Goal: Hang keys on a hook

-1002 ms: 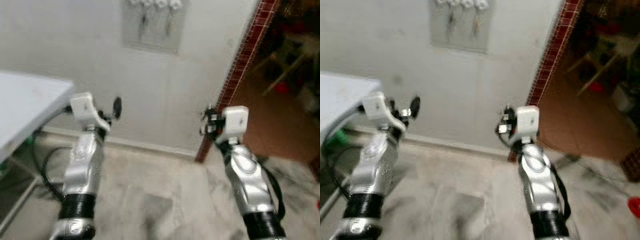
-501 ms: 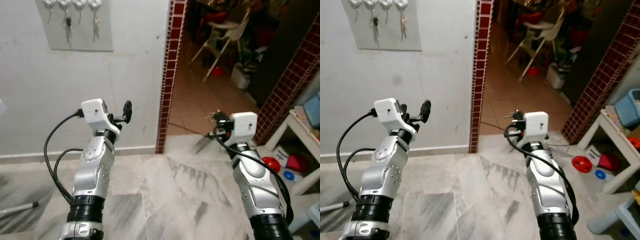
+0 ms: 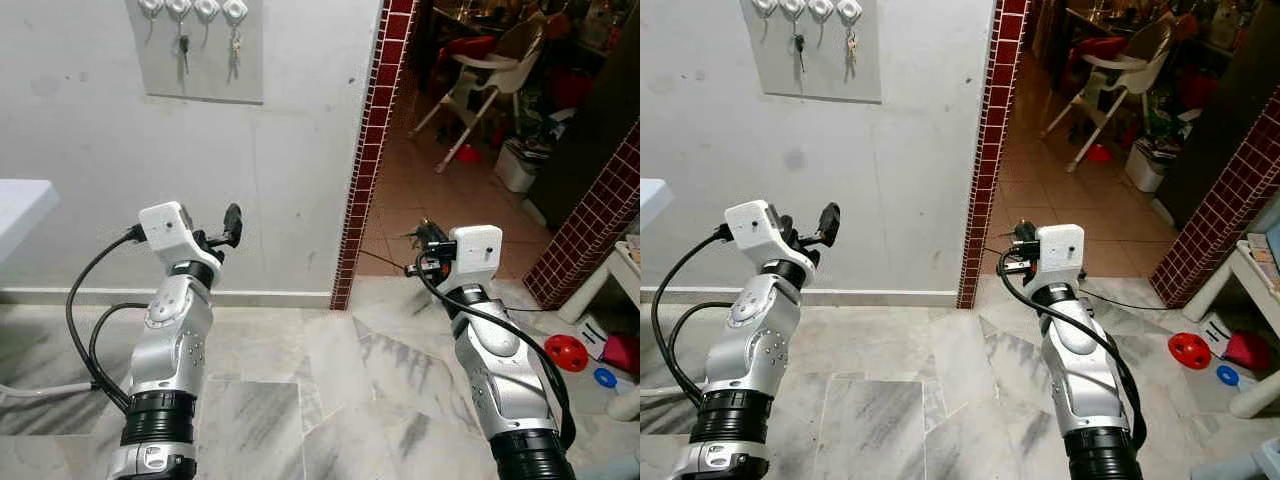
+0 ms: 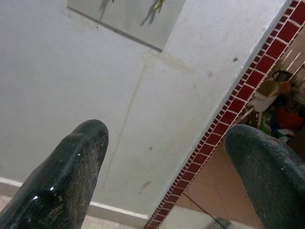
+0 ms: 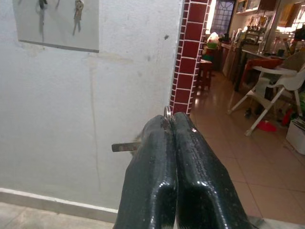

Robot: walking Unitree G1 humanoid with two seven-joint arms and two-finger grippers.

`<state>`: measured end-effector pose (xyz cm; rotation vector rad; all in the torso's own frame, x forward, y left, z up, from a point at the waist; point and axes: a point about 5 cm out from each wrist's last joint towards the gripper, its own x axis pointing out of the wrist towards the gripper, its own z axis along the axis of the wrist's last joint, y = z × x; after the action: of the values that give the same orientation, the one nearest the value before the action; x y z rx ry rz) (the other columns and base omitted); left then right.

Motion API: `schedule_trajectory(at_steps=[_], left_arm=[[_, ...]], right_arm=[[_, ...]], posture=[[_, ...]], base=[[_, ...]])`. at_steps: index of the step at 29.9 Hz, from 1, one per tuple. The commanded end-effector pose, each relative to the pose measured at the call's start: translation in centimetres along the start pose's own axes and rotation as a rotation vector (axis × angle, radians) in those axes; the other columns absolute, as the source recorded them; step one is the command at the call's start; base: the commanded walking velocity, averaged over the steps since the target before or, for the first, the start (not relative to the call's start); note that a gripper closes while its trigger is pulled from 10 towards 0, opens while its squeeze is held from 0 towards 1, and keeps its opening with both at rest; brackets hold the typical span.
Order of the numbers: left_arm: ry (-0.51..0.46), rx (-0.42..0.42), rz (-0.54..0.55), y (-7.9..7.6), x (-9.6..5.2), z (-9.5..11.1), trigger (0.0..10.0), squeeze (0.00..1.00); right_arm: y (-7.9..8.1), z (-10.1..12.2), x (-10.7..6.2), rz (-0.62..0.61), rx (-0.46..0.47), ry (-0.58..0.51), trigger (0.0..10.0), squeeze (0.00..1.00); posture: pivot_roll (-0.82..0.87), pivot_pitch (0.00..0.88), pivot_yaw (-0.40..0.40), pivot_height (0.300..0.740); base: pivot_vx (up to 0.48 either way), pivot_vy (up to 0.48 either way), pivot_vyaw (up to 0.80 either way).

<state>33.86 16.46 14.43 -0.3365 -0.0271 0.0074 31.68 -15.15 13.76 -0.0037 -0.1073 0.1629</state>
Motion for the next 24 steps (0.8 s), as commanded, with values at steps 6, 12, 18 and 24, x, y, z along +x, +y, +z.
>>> schedule_trajectory(at_steps=[6,12,18,24], left_arm=[[0.005,-0.006,-0.006,-0.26,0.36,0.35,10.0,0.0],[0.012,-0.009,-0.006,-0.28,0.34,0.3,10.0,0.0],[0.016,-0.009,-0.003,-0.18,0.33,0.31,10.0,0.0],[0.022,-0.007,-0.001,-0.11,0.28,0.24,10.0,0.0]], right_arm=[[-0.21,0.75,0.05,-0.004,-0.013,-0.029,10.0,0.0],[-0.14,0.7,-0.05,-0.005,-0.012,-0.027,10.0,0.0],[-0.03,0.64,-0.17,-0.003,-0.011,-0.024,10.0,0.0],[0.08,0.53,-0.26,-0.003,-0.012,-0.021,10.0,0.0]], posture=[[0.0,0.0,-0.064,0.74],[0.0,0.0,-0.062,0.74],[0.0,0.0,-0.06,0.74],[0.01,0.0,-0.059,0.74]], base=[[0.0,-0.061,0.0],[0.0,-0.061,0.0],[0.0,0.477,0.0],[0.0,0.48,0.0]])
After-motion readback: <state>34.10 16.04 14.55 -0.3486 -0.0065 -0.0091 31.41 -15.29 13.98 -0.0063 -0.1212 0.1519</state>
